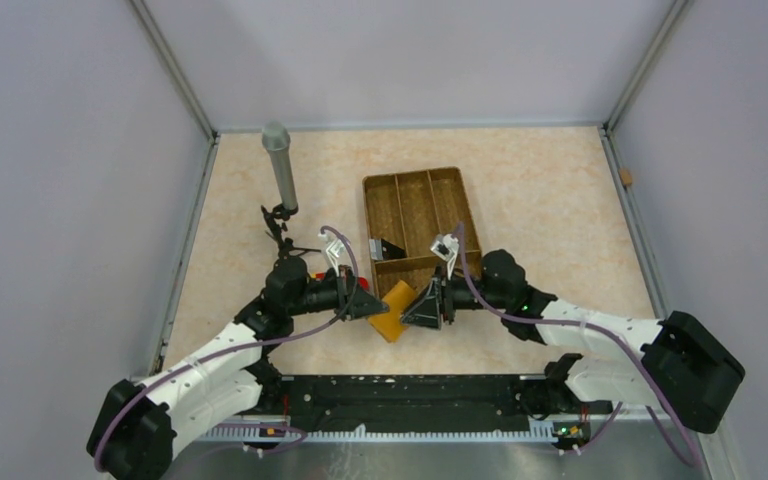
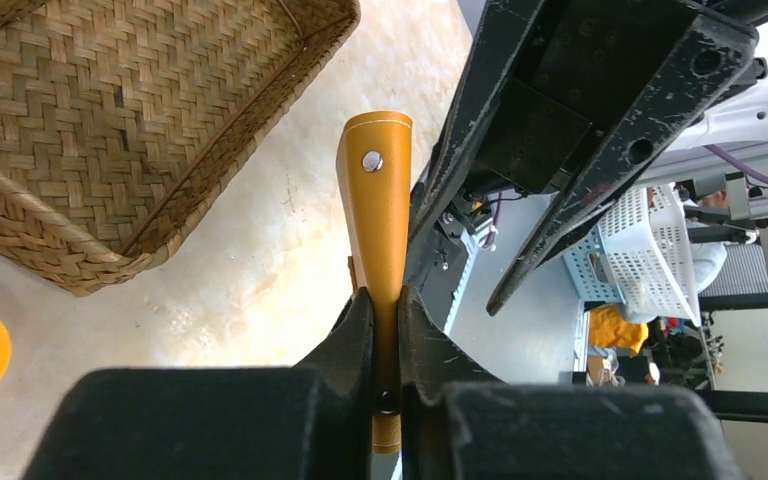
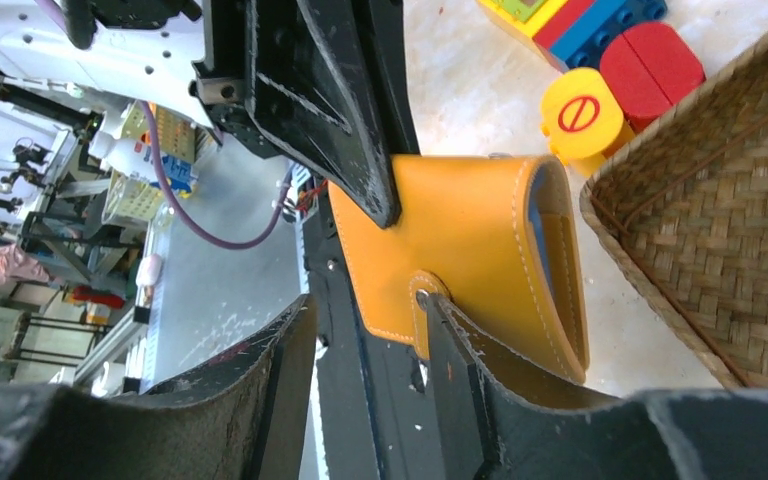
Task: Put the credit cards into the card holder
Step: Place the card holder at the corner of the board, then open the card holder at the corner of the board.
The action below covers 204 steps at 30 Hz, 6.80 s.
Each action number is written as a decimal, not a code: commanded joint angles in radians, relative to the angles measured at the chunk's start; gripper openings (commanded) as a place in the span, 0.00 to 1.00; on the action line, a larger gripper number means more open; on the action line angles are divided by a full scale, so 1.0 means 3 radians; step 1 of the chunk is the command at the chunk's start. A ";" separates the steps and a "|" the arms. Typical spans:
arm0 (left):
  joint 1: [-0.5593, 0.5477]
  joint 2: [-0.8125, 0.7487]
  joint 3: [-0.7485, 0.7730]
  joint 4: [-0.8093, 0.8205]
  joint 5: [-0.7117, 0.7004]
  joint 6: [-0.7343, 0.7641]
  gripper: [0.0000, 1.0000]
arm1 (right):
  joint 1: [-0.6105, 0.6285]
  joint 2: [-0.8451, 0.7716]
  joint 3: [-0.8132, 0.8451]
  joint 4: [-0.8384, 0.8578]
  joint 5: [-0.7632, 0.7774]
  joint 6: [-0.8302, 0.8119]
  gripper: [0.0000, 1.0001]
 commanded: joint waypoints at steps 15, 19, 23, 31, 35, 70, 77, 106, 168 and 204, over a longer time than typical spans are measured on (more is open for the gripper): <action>0.0006 -0.0098 0.0017 0.0380 0.0380 -0.0064 0.00 | -0.0148 0.0023 -0.0035 0.0156 -0.0284 -0.0133 0.47; 0.0010 -0.0119 0.0010 0.0400 0.0345 -0.0075 0.00 | -0.0146 0.0093 -0.0026 0.0386 -0.0467 -0.0013 0.43; 0.0009 -0.0144 0.0001 0.0403 0.0301 -0.0087 0.00 | -0.0132 0.0115 0.0010 0.0466 -0.0547 0.0030 0.37; 0.0010 -0.0119 -0.0028 0.0437 0.0264 -0.0140 0.00 | -0.0062 0.0256 0.0129 0.0663 -0.0531 0.0043 0.13; 0.0008 -0.0140 -0.0029 0.0327 0.0129 -0.0188 0.00 | -0.0010 0.0314 0.0188 0.0703 -0.0581 0.0002 0.00; -0.2575 -0.0119 -0.0650 0.0305 -0.4256 -0.1792 0.00 | 0.0533 -0.1392 -0.0321 -0.2120 0.2375 0.1325 0.57; -0.2690 0.0407 -0.0640 0.0648 -0.4385 -0.1906 0.00 | 0.0884 -0.1149 -0.0565 -0.1692 0.2636 0.1639 0.55; -0.2685 0.0203 -0.0940 0.0394 -0.4377 -0.2396 0.00 | 0.1471 0.0559 0.0352 -0.1490 0.3301 0.1492 0.45; -0.2368 0.0332 -0.0005 -0.1143 -0.3863 -0.1859 0.77 | 0.1484 -0.0320 0.0504 -0.1956 0.3401 0.1191 0.00; -0.2368 0.0436 0.0208 -0.1922 -0.3954 -0.1851 0.57 | 0.1483 -0.0531 0.0164 -0.2892 0.4080 0.1658 0.00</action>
